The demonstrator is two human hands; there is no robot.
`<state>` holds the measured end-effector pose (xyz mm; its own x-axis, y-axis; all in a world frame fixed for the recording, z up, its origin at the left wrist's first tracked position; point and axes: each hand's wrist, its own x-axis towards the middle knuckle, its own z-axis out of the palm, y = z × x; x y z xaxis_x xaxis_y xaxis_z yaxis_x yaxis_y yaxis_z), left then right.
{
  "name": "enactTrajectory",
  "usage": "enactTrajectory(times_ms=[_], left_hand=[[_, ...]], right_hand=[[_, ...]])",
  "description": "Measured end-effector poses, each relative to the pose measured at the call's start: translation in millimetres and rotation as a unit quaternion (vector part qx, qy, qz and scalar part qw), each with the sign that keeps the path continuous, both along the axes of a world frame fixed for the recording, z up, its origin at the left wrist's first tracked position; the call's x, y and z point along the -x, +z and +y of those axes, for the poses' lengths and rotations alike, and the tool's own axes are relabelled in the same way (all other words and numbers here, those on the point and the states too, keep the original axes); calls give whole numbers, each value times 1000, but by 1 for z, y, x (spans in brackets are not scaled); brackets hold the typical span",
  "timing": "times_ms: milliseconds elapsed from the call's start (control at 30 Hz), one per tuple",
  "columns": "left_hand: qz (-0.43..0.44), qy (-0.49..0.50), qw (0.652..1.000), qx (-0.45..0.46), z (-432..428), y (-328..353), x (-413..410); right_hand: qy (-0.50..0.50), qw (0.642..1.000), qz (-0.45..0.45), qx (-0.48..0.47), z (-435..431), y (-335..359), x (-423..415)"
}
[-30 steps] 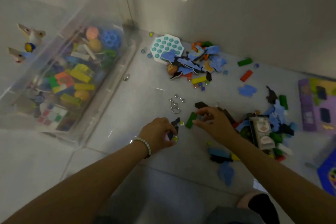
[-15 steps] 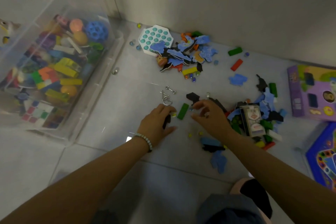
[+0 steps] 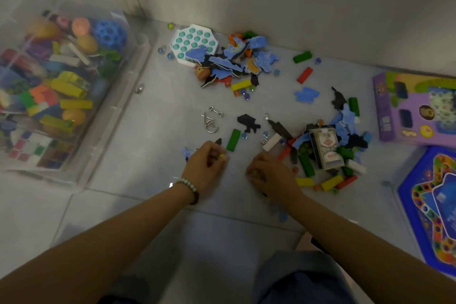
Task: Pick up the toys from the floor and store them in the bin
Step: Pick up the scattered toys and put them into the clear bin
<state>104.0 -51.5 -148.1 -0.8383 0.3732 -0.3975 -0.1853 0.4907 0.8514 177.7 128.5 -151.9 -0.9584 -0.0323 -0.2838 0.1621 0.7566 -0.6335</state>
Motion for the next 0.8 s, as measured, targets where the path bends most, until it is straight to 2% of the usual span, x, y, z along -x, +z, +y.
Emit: enactTrajectory(times_ms=[67,133,200,267,333,433,500,600,633,700,800], left_hand=[[-89,2,996,-30,3,1,-8],[-199,40,976,-74,9,3,-9],[-314,103,936,-123,18,8,-5],[-400,158,886,-177,28,13,0],[-451,183,842,-232,36,15,4],[-480,215,811,-256,46,17,10],[-452,219,836,-221,49,19,14],[-268,134,951,-72,42,14,23],[-202,113,972,-39,38,13,27],[-141,110,983,-36,33,10,35],[-141,132,979,-66,34,13,41]], right_hand=[[-27,1000,3,4,-1,-1,1],[-85,996,8,21,3,-1,2],[-171,982,5,82,4,6,6],[-197,961,-1,192,0,18,15],[-144,958,2,246,-5,30,24],[-161,964,41,206,7,36,36],[-210,964,64,152,25,34,41],[-209,970,28,117,42,24,49],[-196,975,15,103,42,20,52],[-170,983,11,68,39,10,55],[-155,988,19,14,33,0,58]])
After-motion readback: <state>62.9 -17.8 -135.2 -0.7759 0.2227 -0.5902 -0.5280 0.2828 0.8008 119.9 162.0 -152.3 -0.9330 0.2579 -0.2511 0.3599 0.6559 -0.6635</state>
